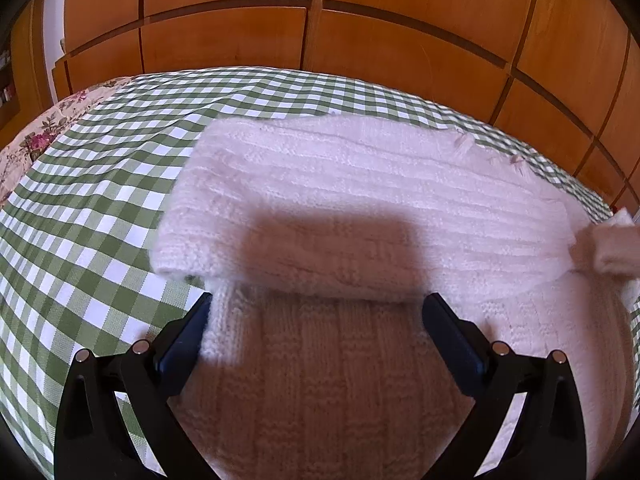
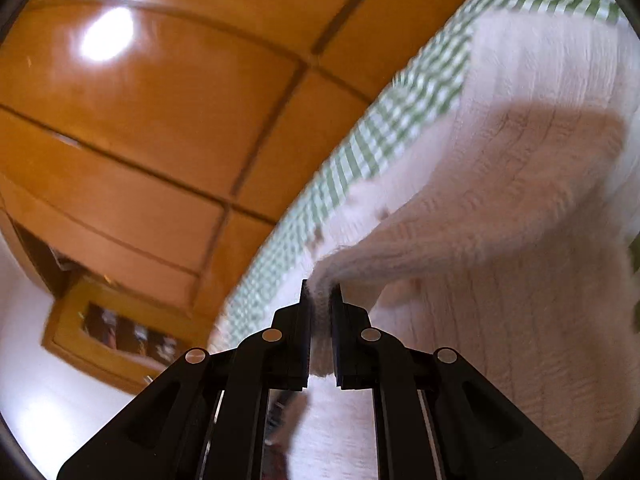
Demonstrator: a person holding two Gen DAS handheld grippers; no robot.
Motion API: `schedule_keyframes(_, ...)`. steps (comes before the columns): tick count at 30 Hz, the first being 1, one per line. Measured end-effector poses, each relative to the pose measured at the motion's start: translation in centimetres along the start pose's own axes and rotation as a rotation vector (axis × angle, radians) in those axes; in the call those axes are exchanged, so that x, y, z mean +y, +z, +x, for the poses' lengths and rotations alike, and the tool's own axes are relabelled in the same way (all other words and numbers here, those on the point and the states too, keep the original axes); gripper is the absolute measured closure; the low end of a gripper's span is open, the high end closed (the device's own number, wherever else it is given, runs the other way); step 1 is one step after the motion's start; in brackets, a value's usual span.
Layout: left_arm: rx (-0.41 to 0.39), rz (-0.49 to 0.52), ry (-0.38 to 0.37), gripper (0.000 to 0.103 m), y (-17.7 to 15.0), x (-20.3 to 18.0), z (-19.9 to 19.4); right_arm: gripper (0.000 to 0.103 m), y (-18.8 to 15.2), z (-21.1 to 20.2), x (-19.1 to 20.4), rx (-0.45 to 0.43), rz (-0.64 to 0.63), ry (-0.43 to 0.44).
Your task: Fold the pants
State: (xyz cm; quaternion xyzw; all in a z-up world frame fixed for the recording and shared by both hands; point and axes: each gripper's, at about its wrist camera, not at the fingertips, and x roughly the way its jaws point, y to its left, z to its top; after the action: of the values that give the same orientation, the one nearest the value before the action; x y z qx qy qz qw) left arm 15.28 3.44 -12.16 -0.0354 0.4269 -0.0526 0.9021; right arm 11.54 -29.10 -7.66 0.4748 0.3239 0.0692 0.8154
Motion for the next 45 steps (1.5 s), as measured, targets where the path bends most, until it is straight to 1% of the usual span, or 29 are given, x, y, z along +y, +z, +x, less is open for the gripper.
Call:
schedule_keyframes(2,0.006,0.006,0.018,0.002,0.2,-0.4,-0.4,0.095,-0.7,1.3,-0.3,0.031,-0.026,-0.036)
schedule_keyframes(4,-0.008,0.001,0.014,0.002,0.3,-1.0,-1.2,0.095,-1.4,2.5,-0.7,0.062,-0.062,-0.078)
schedule_keyframes(7,-0.038,-0.019,-0.042,0.002,0.5,-2.2,-2.9,0.095,-2.5,3.1,-0.4,0.073,-0.157,-0.146)
schedule_keyframes(8,-0.042,-0.024,-0.083,0.002,0.7,-2.8,-3.5,0.095,-2.7,3.0,-0.1,0.069,-0.198,-0.155)
schedule_keyframes(9,-0.036,-0.028,-0.137,0.002,0.9,-3.5,-3.9,0.092,-3.1,2.4,0.2,0.064,-0.226,-0.158)
schedule_keyframes(10,-0.025,-0.029,-0.184,0.002,1.1,-4.2,-4.2,0.088,-3.7,1.7,0.3,0.058,-0.262,-0.162)
schedule_keyframes(11,-0.016,-0.026,-0.218,0.002,1.1,-4.9,-4.4,0.075,-3.9,1.3,0.5,0.052,-0.296,-0.166)
schedule_keyframes(12,-0.001,-0.021,-0.264,0.002,1.1,-5.7,-4.5,0.058,-4.2,0.7,0.6,0.045,-0.336,-0.172)
schedule_keyframes(13,0.014,-0.016,-0.298,0.002,1.1,-6.3,-4.4,0.050,-4.4,0.2,0.4,0.038,-0.364,-0.177)
schedule_keyframes(14,0.043,-0.010,-0.345,0.002,0.9,-7.3,-4.2,0.046,-4.7,-0.8,0.1,0.030,-0.389,-0.180)
schedule_keyframes(16,0.095,-0.005,-0.403,0.002,0.7,-8.8,-3.5,0.046,-5.2,-2.3,-0.6,0.025,-0.435,-0.186)
schedule_keyframes(18,0.137,-0.004,-0.434,0.003,0.4,-10.2,-2.9,0.046,-5.3,-3.2,-1.8,0.009,-0.444,-0.214)
schedule_keyframes(19,0.154,-0.006,-0.450,0.002,0.3,-10.7,-2.5,0.046,-5.3,-3.6,-2.5,-0.003,-0.430,-0.228)
schedule_keyframes(20,0.187,-0.013,-0.481,0.002,0.2,-11.5,-2.0,0.046,-5.2,-3.7,-3.0,-0.011,-0.417,-0.232)
schedule_keyframes(23,0.251,-0.051,-0.532,0.002,0.1,-12.9,-0.6,0.046,-5.0,-4.7,-4.9,-0.051,-0.377,-0.199)
schedule_keyframes(25,0.264,-0.088,-0.536,0.003,0.2,-13.4,-0.1,0.046,-5.1,-4.8,-5.5,-0.065,-0.384,-0.181)
schedule_keyframes(28,0.278,-0.130,-0.575,0.003,0.4,-13.8,0.3,0.046,-5.5,-5.3,-6.2,-0.087,-0.398,-0.147)
schedule_keyframes(33,0.287,-0.146,-0.596,0.003,0.4,-14.3,0.4,0.046,-5.7,-5.8,-6.5,-0.094,-0.401,-0.133)
schedule_keyframes(35,0.287,-0.170,-0.604,0.008,0.4,-14.1,0.6,0.046,-5.7,-5.9,-6.7,-0.096,-0.400,-0.128)
schedule_keyframes(37,0.297,-0.188,-0.609,0.022,0.5,-14.0,0.8,0.046,-5.6,-5.7,-6.6,-0.097,-0.400,-0.127)
schedule_keyframes(38,0.304,-0.195,-0.611,0.026,0.5,-13.9,0.9,0.046,-5.6,-5.7,-6.6,-0.098,-0.400,-0.127)
schedule_keyframes(39,0.310,-0.197,-0.613,0.032,0.6,-13.9,1.0,0.046,-5.6,-5.7,-6.6,-0.100,-0.402,-0.129)
schedule_keyframes(41,0.321,-0.206,-0.616,0.038,0.6,-14.0,1.2,0.046,-5.7,-5.8,-6.5,-0.101,-0.405,-0.131)
schedule_keyframes(42,0.321,-0.209,-0.617,0.046,0.6,-13.8,1.3,0.046,-5.7,-5.8,-6.6,-0.101,-0.404,-0.131)
schedule_keyframes(43,0.323,-0.209,-0.622,0.062,0.5,-13.9,1.5,0.046,-5.7,-5.8,-6.6,-0.102,-0.405,-0.132)
schedule_keyframes(44,0.337,-0.210,-0.627,0.071,0.4,-14.0,1.7,0.046,-5.7,-5.8,-6.6,-0.103,-0.407,-0.133)
schedule_keyframes(45,0.348,-0.209,-0.624,0.088,0.3,-14.1,1.8,0.046,-5.8,-5.6,-6.5,-0.103,-0.408,-0.133)
